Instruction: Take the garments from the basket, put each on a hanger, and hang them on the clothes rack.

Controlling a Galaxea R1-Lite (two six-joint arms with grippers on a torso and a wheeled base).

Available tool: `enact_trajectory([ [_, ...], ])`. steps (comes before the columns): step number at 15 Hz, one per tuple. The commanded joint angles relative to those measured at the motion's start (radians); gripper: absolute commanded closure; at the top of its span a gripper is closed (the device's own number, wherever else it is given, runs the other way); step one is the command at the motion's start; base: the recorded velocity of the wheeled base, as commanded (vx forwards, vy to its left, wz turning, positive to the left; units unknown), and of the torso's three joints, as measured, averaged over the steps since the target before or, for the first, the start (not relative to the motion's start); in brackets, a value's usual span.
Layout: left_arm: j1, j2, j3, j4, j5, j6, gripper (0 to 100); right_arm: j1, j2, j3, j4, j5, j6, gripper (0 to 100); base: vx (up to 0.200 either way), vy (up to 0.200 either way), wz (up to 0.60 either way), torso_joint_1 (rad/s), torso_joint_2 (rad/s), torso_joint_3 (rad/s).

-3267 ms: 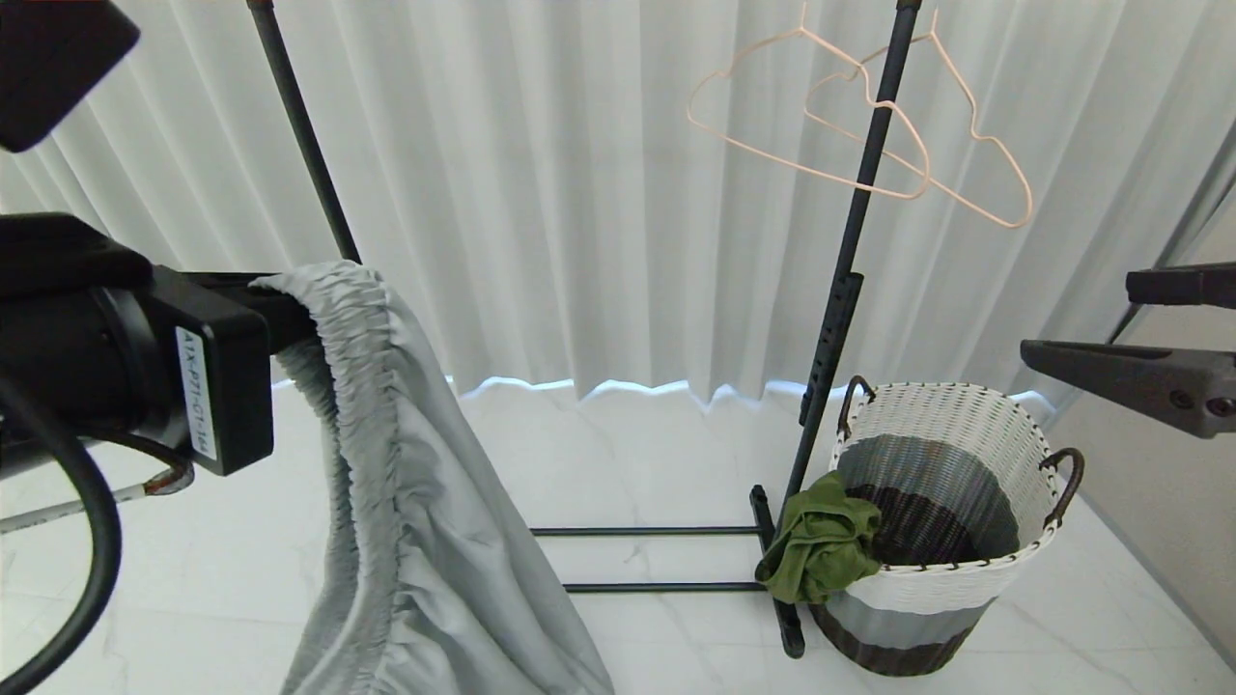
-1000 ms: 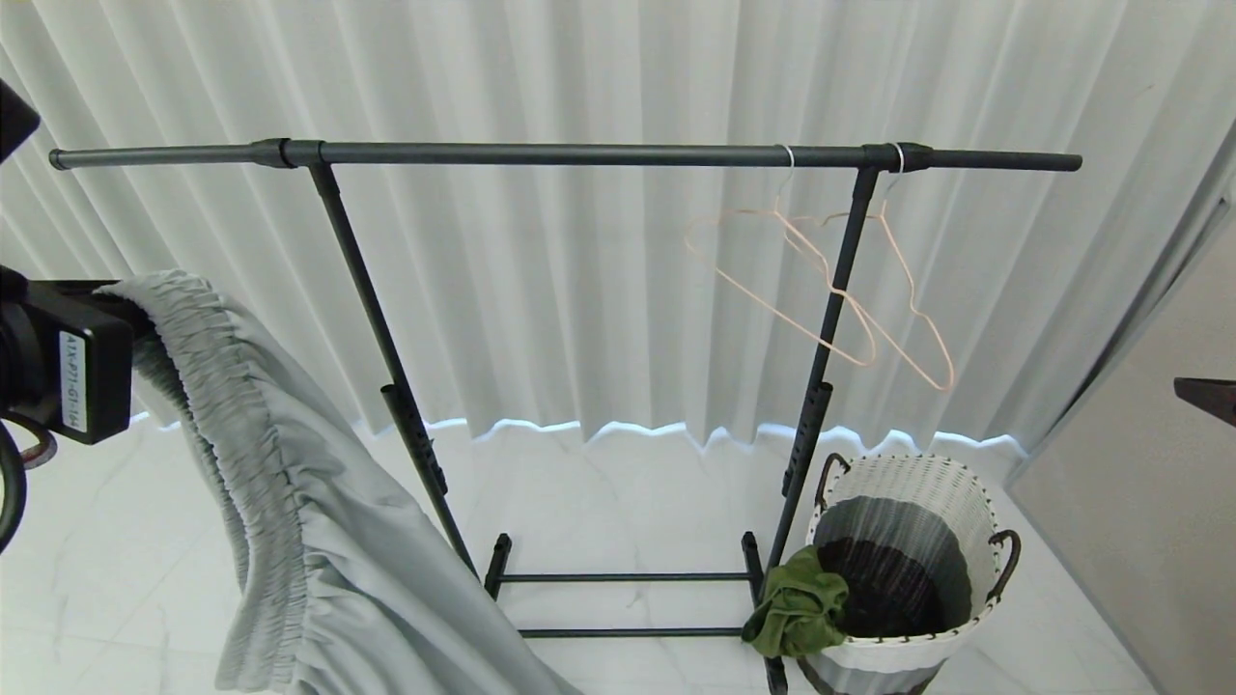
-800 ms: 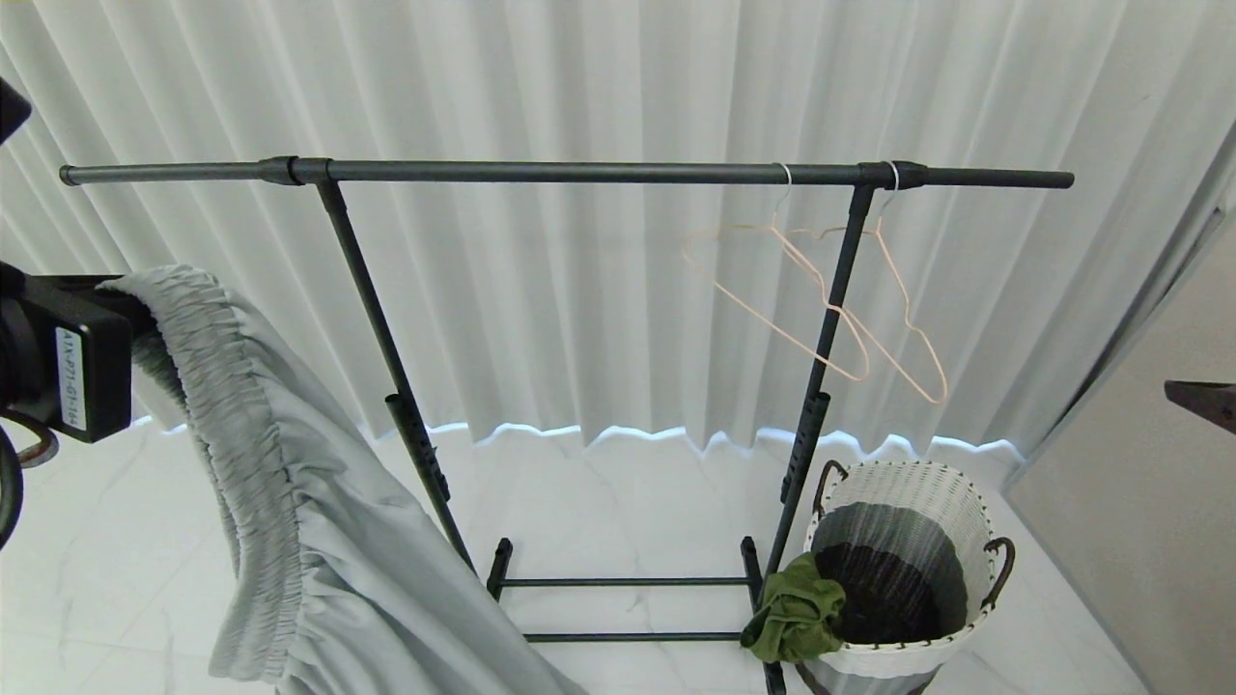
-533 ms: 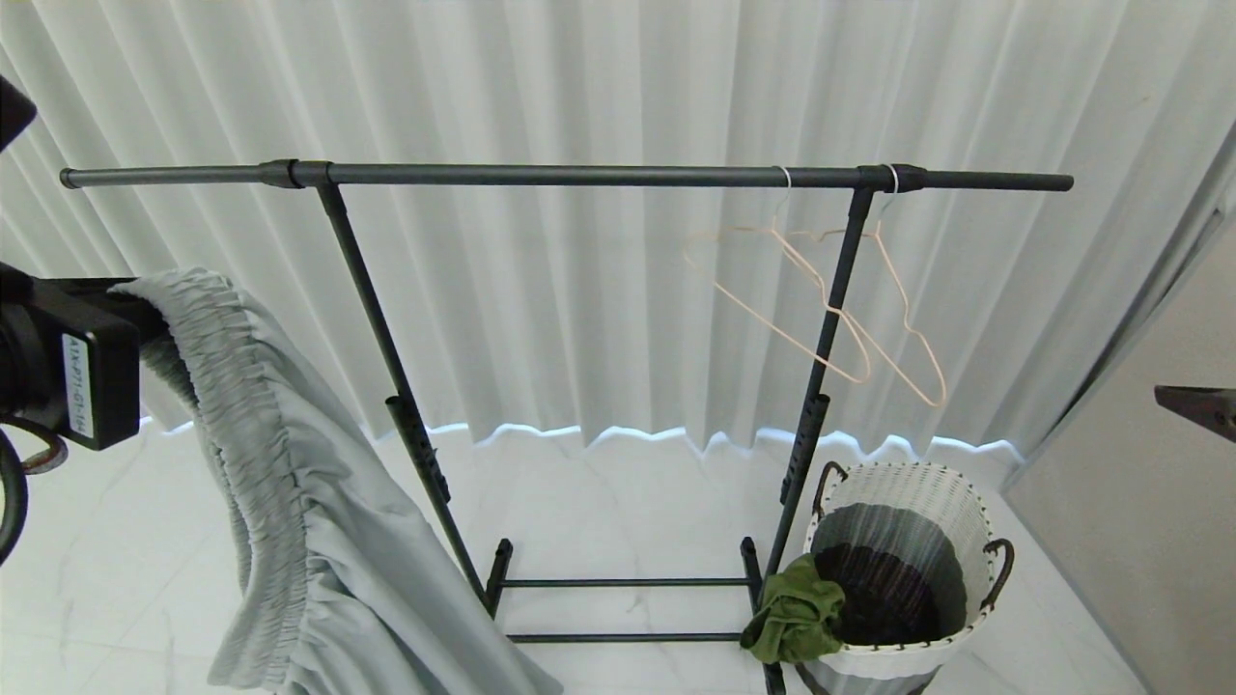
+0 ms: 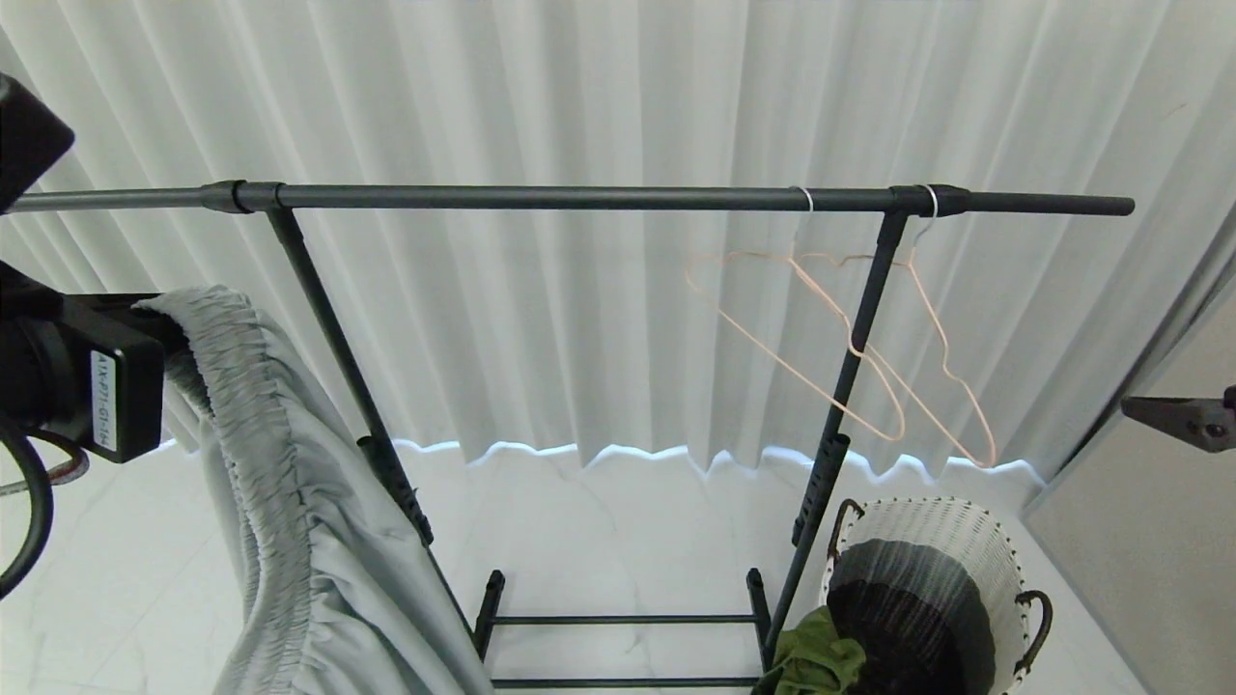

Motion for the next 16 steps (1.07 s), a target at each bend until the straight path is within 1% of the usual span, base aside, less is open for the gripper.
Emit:
enact_trajectory([
  [1, -0.001, 0.006, 0.004, 0.000, 0.001, 0.000, 100, 0.001, 0.034, 0.000, -0.005, 0.027, 0.001, 0, 0.200, 0.000, 0.00, 0.007, 0.01, -0.012],
  [2, -0.001, 0.011, 0.004, 0.000, 0.001, 0.000, 100, 0.001, 0.048, 0.000, -0.008, 0.039, 0.001, 0, 0.200, 0.000, 0.00, -0.002, 0.01, 0.012],
  [5, -0.001, 0.020, 0.007, 0.000, -0.001, 0.000, 100, 0.001, 0.085, 0.008, -0.015, 0.039, 0.001, 0, 0.200, 0.000, 0.00, 0.005, 0.00, 0.001],
  [9, -0.011, 0.000, 0.059, 0.000, -0.010, 0.006, 100, 0.001, 0.191, 0.078, -0.181, 0.039, 0.002, 0, 0.000, 0.000, 0.00, 0.000, 0.00, 0.000],
  [12, -0.024, -0.006, 0.060, 0.000, -0.010, 0.007, 100, 0.001, 0.289, 0.081, -0.270, 0.050, 0.006, 0, 0.000, 0.000, 0.00, 0.000, 0.00, 0.000],
  [16, -0.036, -0.035, 0.068, 0.000, -0.010, 0.009, 100, 0.008, 0.456, 0.078, -0.454, 0.053, 0.058, 0, 0.000, 0.000, 0.00, 0.000, 0.00, 0.000],
])
